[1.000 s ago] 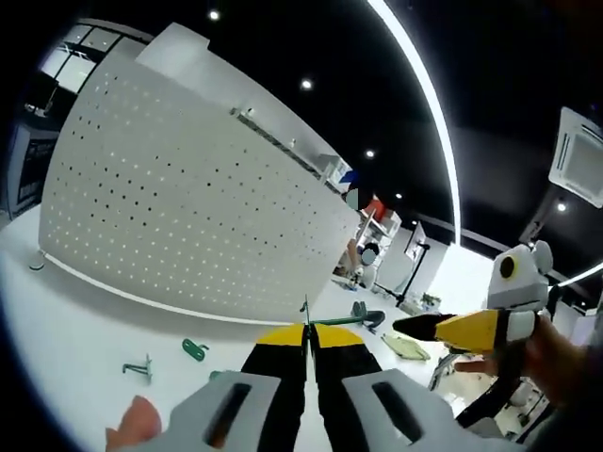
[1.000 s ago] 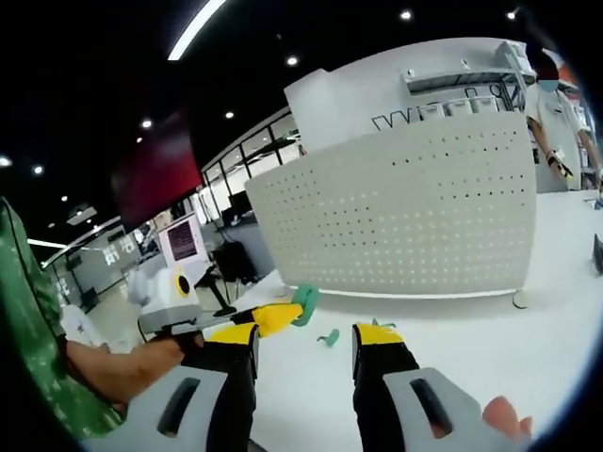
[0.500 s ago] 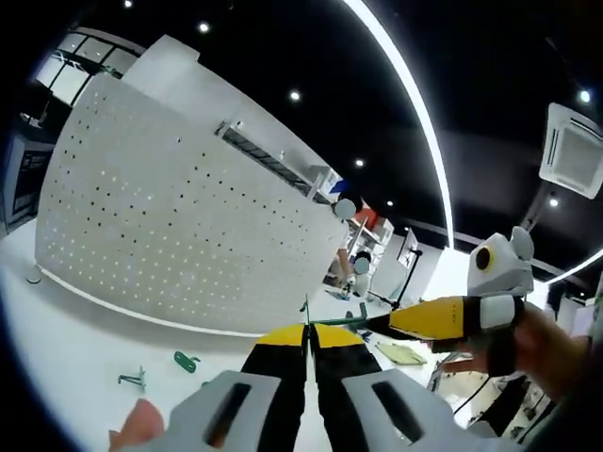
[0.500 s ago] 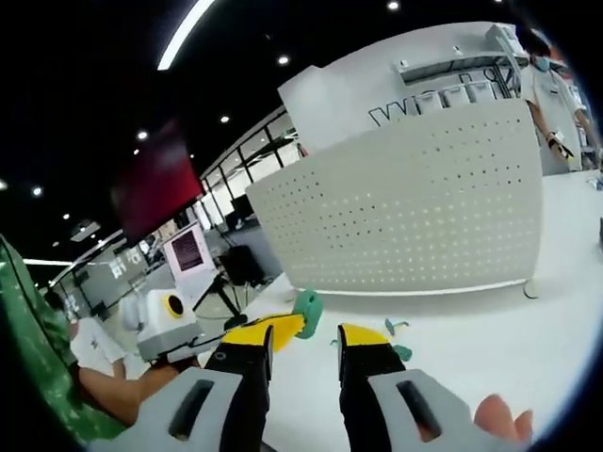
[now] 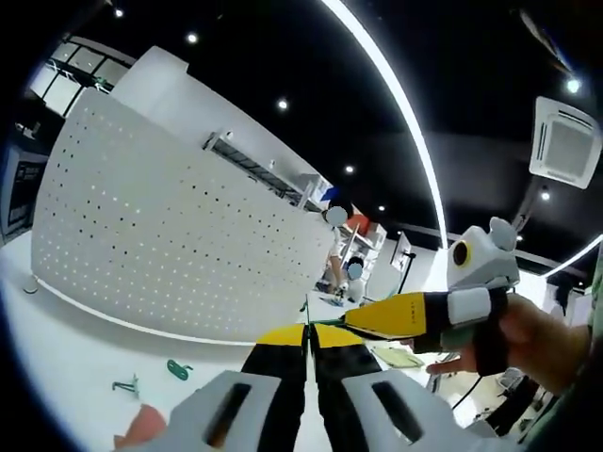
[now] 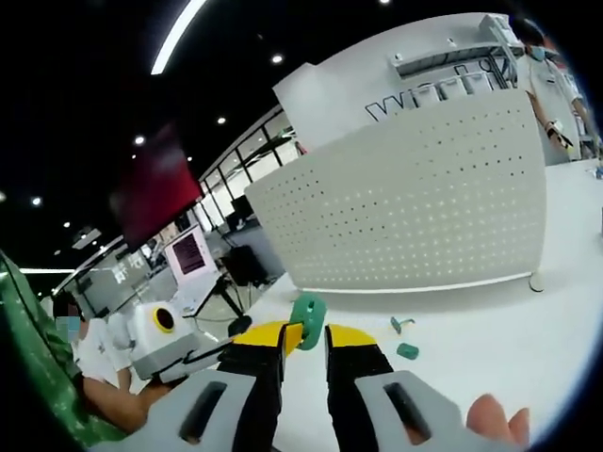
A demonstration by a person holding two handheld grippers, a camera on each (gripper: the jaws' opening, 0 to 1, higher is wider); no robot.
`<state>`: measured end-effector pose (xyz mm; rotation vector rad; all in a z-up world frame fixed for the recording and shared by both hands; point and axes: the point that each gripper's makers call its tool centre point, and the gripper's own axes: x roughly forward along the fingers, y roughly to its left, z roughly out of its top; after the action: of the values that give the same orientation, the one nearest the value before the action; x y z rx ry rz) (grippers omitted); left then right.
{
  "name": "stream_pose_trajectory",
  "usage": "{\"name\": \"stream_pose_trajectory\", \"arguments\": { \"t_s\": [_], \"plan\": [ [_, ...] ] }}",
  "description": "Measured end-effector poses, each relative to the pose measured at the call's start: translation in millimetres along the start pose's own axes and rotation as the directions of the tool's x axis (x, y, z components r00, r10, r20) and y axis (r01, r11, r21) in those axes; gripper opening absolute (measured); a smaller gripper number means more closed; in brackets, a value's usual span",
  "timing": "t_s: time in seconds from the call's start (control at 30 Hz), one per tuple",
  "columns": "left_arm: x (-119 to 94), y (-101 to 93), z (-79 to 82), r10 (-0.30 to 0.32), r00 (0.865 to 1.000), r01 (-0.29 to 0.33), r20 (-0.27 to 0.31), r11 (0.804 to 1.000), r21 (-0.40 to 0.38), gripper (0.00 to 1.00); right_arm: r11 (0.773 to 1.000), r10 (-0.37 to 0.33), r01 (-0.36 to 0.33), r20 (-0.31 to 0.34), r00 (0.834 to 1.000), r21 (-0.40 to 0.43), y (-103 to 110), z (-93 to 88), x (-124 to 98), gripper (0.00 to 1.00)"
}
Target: Insert the hook assembly into the mounting plate slot until the hook locks in place.
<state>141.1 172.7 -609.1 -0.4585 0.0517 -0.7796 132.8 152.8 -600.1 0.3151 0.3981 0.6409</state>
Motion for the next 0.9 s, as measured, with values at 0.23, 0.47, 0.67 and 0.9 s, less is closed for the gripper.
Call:
{"name": "stream_pose_trajectory", "arguments": {
  "t_s": [0.23,0.47,0.67,0.9],
  "plan": [
    [1.6,-6.9,0.3,-0.016,1.000,0.015,0.011,0.999,0.031,0.02,1.000,-0.004,0.004,-0.006,1.000,0.017,-2.2,-0.6,1.5,0.09],
    [2.4,-9.3,0.8,-0.023,1.000,0.022,0.019,0.999,0.049,0.02,0.997,0.021,-0.021,0.001,1.000,0.080,-1.2,-0.3,0.1,0.03],
    [2.8,-13.2,2.2,-0.039,0.999,0.037,0.027,0.997,0.066,0.02,0.990,0.030,-0.031,0.010,0.999,0.134,-4.4,1.6,-2.0,0.03],
    [1.7,-14.4,2.2,-0.043,0.999,0.040,0.034,0.996,0.079,0.02,0.987,0.035,-0.036,0.009,0.999,0.159,-3.4,1.0,-3.1,0.03]
  ]
}}
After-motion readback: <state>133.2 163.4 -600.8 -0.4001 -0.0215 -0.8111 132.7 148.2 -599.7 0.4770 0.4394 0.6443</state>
